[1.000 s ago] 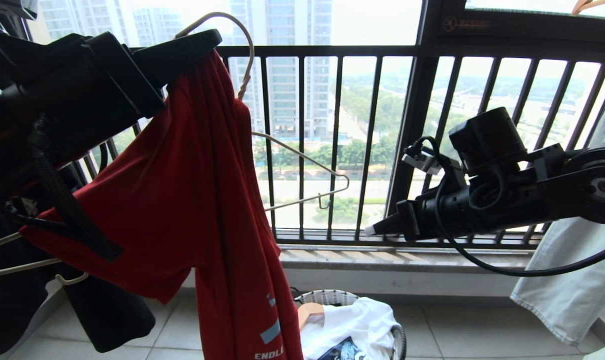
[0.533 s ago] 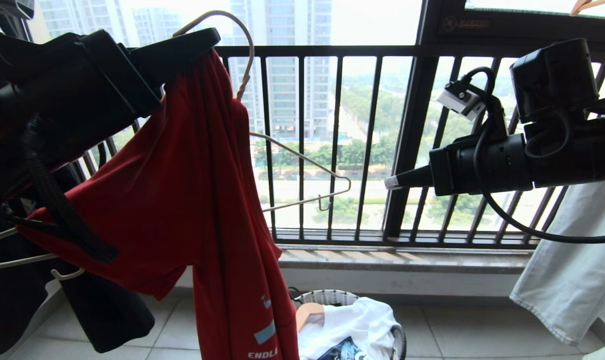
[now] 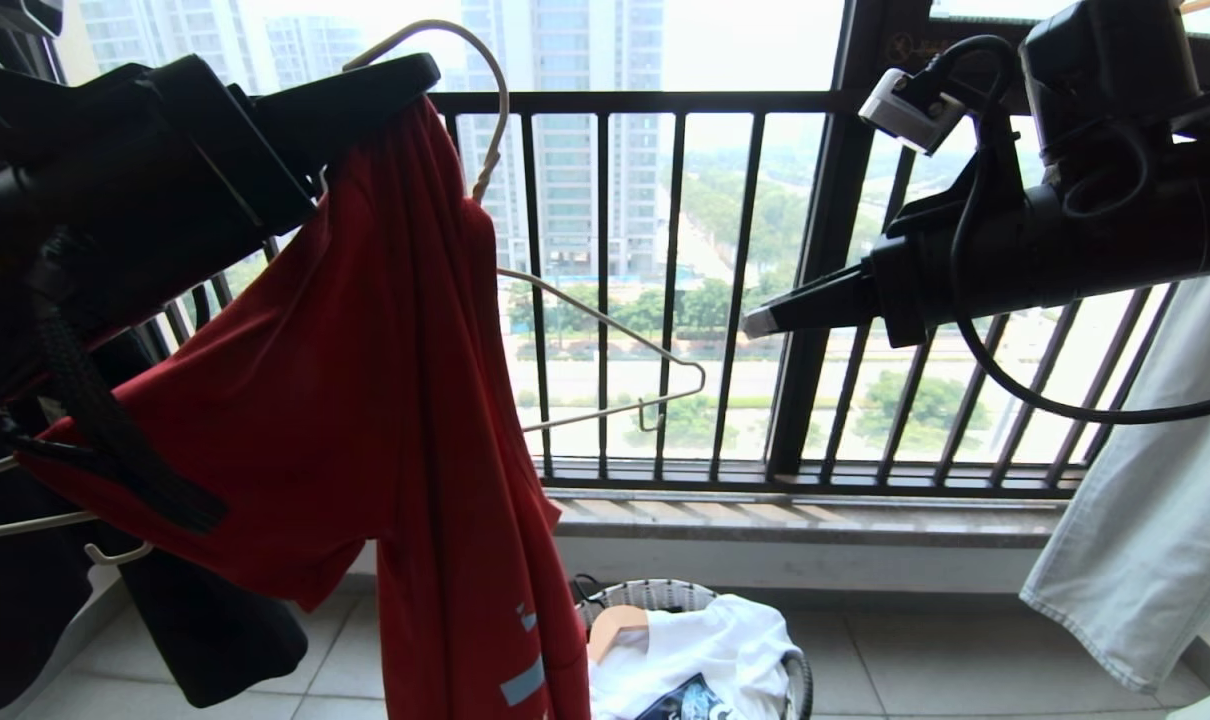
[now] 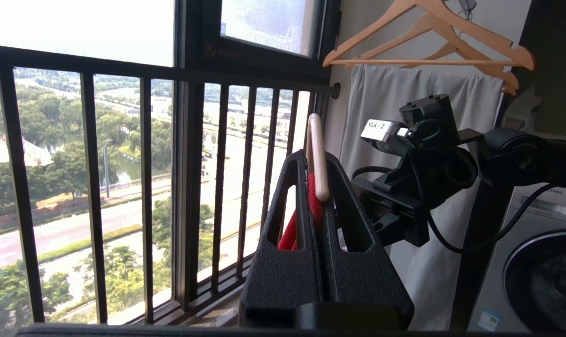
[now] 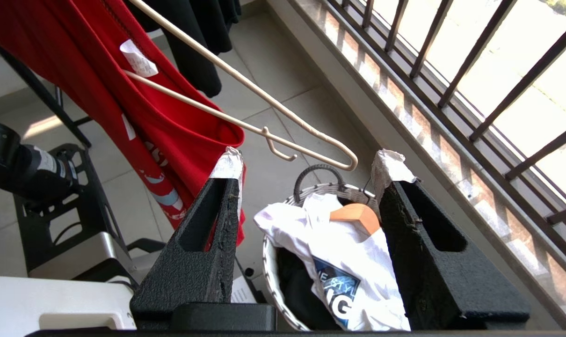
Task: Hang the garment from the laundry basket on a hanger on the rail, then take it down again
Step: Hang the clothes on the clothes rack
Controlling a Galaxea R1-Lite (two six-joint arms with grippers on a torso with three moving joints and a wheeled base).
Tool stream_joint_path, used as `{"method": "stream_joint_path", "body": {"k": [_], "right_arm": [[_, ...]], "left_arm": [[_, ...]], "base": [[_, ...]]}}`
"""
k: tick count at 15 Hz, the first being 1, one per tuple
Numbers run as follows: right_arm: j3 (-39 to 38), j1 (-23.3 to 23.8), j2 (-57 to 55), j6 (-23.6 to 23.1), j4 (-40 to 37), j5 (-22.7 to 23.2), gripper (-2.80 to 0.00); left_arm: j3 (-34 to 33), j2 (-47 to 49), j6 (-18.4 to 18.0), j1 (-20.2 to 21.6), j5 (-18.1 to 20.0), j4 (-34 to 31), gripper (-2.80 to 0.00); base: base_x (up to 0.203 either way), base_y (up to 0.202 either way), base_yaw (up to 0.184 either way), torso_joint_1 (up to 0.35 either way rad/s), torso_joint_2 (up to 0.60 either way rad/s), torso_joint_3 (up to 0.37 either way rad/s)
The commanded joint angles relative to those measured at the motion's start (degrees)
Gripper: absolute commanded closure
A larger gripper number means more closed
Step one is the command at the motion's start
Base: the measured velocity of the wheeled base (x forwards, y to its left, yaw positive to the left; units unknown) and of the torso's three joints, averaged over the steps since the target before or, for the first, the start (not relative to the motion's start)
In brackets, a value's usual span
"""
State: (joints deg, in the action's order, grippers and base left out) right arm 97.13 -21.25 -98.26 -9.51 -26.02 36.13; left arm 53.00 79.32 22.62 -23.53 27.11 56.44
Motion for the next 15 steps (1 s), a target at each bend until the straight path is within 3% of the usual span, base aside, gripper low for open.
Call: {"method": "stream_joint_path", "body": {"k": [1, 6, 10, 15], "right_arm": [[3.5, -0.3, -4.1, -5.9, -0.5, 1.4, -2.80], [9.2, -2.7, -8.3, -12.9, -1.0, 3.9, -2.80], [14.4, -6.6, -11.3, -13.4, -1.5, 3.9, -2.80], [14.9, -10.6, -12.1, -13.4, -3.5, 3.7, -2.80]], "left_arm": [[0.0, -0.2, 0.1, -0.2, 0.1, 0.3, 0.00], [0.0, -0.7, 0.1, -0.2, 0.2, 0.2, 0.00], [0.0, -1.4, 0.9, -0.2, 0.3, 0.0, 0.00], [0.0, -2.1, 1.7, -0.2, 0.3, 0.1, 0.00]], "base": [[0.000, 0.000, 0.000, 0.000, 0.00, 0.000], [0.000, 0.000, 0.000, 0.000, 0.00, 0.000], [0.000, 0.000, 0.000, 0.000, 0.00, 0.000], [0.000, 0.000, 0.000, 0.000, 0.00, 0.000]]}}
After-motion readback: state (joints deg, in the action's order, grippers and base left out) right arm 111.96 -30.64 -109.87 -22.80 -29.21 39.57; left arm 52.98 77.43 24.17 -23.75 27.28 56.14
